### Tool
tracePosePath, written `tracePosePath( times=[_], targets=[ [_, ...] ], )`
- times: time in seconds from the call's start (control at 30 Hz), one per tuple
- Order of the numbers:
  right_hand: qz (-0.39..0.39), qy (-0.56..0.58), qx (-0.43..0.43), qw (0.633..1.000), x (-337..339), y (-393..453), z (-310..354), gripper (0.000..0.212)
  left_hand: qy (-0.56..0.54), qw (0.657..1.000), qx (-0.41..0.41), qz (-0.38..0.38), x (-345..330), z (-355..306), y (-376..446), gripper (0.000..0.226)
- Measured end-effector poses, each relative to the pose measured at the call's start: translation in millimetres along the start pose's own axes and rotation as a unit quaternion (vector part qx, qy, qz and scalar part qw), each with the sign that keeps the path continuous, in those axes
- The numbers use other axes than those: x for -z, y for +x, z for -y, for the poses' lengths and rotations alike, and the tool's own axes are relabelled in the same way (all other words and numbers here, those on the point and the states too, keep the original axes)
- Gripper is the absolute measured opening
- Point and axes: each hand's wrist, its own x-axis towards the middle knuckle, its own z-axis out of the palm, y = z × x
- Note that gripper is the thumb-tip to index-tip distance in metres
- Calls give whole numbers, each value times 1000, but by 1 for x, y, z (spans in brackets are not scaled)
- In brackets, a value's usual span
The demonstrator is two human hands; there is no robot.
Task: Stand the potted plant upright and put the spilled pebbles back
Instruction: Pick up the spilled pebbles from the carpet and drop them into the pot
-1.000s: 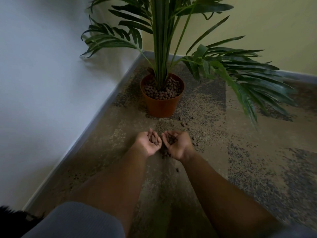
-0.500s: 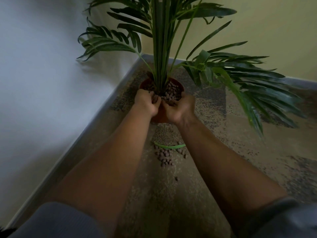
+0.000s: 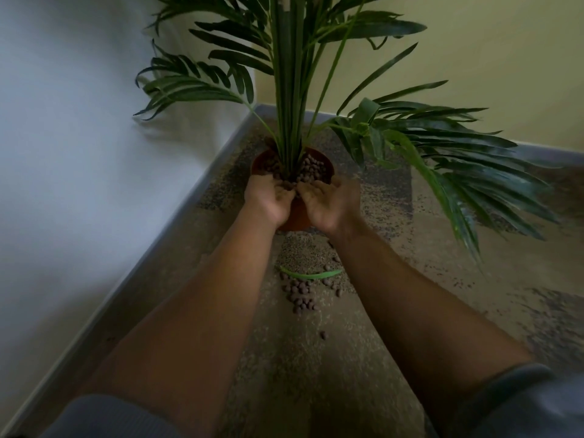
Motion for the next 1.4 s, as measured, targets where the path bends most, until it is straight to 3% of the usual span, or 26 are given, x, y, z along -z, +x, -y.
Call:
tracePosePath(
  times=[0.27,0.5,0.63,0.77,0.93,1.03,1.1,1.23,1.4],
  targets=[
    [-9,34,11,999,16,-2,-2,60,-17,999,-32,-34,-2,-8,3,48],
    [-35,42,50,997,21,-3,6,55,66,997,-28,-16,-2,-6,5,54],
    [-85,9,88,992,39,-5,10,43,73,994,-70,34,7,4,4,45],
    [-185,-102,71,975,68,-1,11,25,150,984,19,99,31,23,0,36],
    [-286,-253,57,923,103,7,5,16,366,920,110,89,51,51,3,28],
    [-320,-392,53,861,120,14,4,18,474,870,119,58,56,67,10,29],
    [-336,-485,60,805,131,18,4,15,526,843,108,35,58,78,17,33],
    [-328,-580,100,739,149,29,11,17,626,777,53,50,60,98,32,37],
    [-314,-702,106,630,162,51,18,40,756,648,-18,84,60,127,59,52]
  ],
)
